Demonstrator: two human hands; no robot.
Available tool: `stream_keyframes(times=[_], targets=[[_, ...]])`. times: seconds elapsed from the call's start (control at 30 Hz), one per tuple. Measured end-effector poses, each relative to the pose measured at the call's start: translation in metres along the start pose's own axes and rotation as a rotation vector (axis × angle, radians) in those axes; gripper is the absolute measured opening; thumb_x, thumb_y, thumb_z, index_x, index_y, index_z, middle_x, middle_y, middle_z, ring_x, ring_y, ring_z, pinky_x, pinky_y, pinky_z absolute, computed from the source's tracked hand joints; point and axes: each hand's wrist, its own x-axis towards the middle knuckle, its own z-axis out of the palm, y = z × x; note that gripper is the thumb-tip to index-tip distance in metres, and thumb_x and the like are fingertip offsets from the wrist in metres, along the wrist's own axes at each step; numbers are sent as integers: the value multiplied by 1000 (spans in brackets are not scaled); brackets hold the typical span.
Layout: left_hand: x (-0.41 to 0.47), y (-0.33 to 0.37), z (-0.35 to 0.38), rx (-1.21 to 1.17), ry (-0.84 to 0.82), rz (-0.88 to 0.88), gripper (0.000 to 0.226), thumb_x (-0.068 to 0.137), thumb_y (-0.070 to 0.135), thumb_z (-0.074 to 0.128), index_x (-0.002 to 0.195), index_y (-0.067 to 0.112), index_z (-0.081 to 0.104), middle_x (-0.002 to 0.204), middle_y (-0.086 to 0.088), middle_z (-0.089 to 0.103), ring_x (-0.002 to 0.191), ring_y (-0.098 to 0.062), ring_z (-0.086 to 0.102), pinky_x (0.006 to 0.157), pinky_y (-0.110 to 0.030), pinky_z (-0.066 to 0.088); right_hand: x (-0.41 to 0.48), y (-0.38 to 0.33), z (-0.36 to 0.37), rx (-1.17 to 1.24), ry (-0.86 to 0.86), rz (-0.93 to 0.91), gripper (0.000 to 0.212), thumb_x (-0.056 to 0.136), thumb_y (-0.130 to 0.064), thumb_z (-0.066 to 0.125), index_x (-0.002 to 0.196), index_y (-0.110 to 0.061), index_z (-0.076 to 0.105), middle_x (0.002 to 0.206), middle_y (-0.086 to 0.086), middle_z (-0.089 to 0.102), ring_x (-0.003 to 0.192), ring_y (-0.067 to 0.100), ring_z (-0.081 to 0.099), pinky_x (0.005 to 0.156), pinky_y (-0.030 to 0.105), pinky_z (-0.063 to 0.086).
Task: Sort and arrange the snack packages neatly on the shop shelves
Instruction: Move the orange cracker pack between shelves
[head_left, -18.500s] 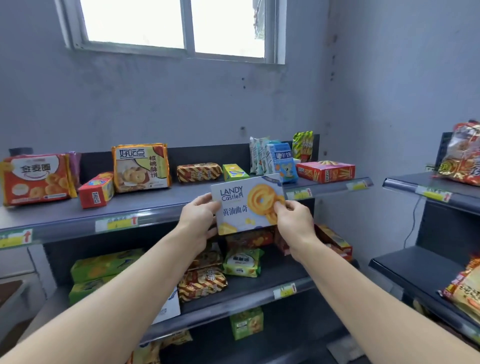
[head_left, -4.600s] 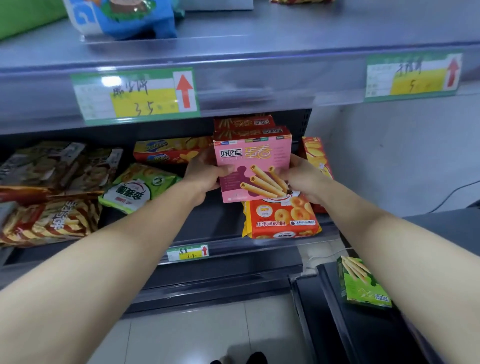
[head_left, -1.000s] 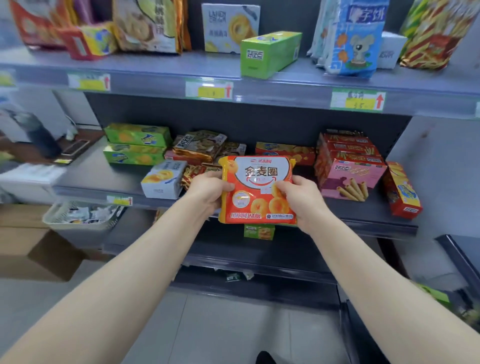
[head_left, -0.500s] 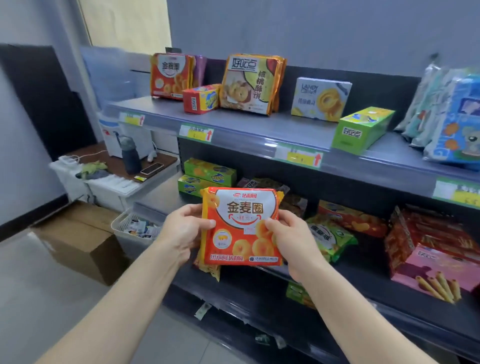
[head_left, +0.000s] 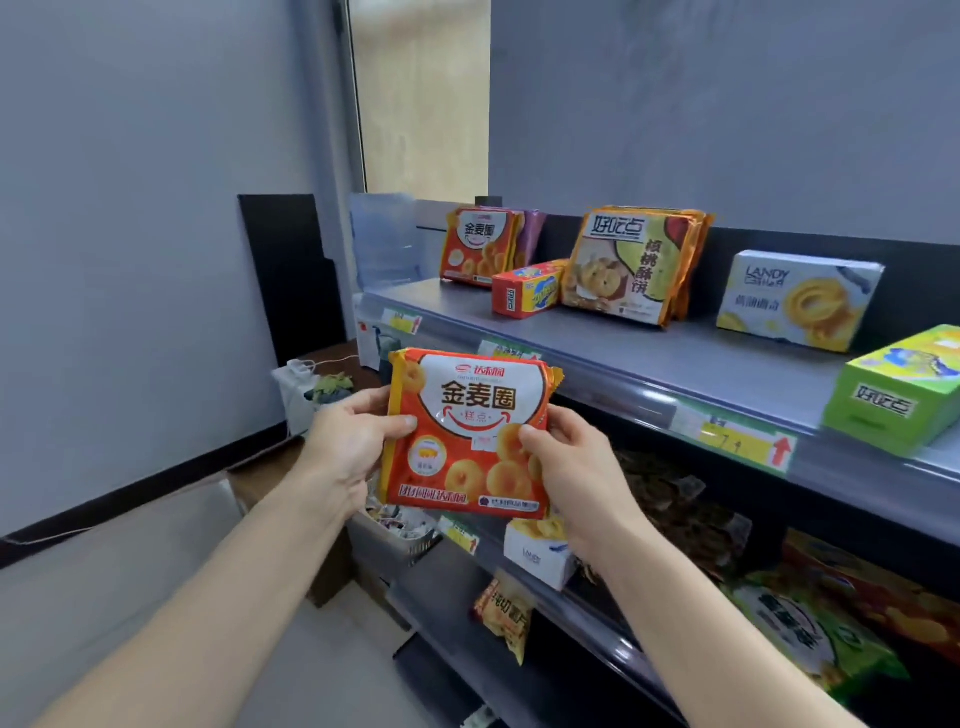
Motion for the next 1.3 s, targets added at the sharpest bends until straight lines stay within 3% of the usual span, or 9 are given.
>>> stream_keyframes(times=[0.2,0.37,0.53,0.6,0.7,0.8,0.97,1.17,1.3], targets=[[44,26,-5,-105,-36,62,29,86,-4,58,109,13,64,81,-6,70,53,-15,69,38,-24,50,39,-25,34,12,35,-78,16,94,-16,53,90,-31,60,101,-4,71,88,18,70,81,41,58],[107,48,-19,-104,-135,119,28,87,-1,59,109,15,66,88,-6,73,62,-20,72,48,-31,56,81,-43,70,24,111,-160,20,94,-16,53,111,-24,60,103,-2,72,87,17,71,78,39,59],[186,76,-32,-95,-202,195,24,87,3,60,105,18,66,94,-5,74,80,-27,72,69,-43,59,129,-64,110,-29,187,-262,15,95,-19,53,105,-26,61,97,-6,70,78,7,69,61,23,58],[216,84,-33,-92,-228,216,21,87,6,60,100,22,66,95,-4,74,84,-28,71,76,-48,58,151,-71,123,-67,198,-299,17,95,-18,53,111,-22,59,104,-4,70,84,8,69,65,23,58],[257,90,-28,-128,-260,235,21,89,6,59,101,22,65,81,3,75,73,-22,73,63,-40,59,181,-81,138,-122,221,-312,19,96,-17,53,113,-24,55,113,-1,68,94,13,68,76,30,59],[286,97,-17,-178,-291,231,23,90,3,56,92,24,65,67,8,73,60,-14,72,47,-29,55,210,-88,145,-154,242,-282,28,95,-18,54,123,-21,53,115,-2,67,90,11,68,70,26,59],[327,105,9,-223,-333,212,29,92,0,52,90,25,66,72,3,74,64,-20,72,54,-34,57,253,-99,143,-226,266,-254,28,94,-19,55,123,-23,53,110,-3,67,84,9,68,60,20,57],[364,105,31,-165,-289,228,29,92,0,51,88,25,66,75,6,72,70,-17,69,48,-27,53,295,-106,139,-355,264,-180,28,93,-20,57,121,-20,55,116,1,66,93,18,67,68,27,57],[387,99,42,-95,-299,200,27,92,-1,50,104,18,65,83,0,71,77,-23,68,58,-33,55,313,-102,138,-387,290,-115,12,89,-9,55,90,-19,61,108,5,69,90,22,68,74,32,58]])
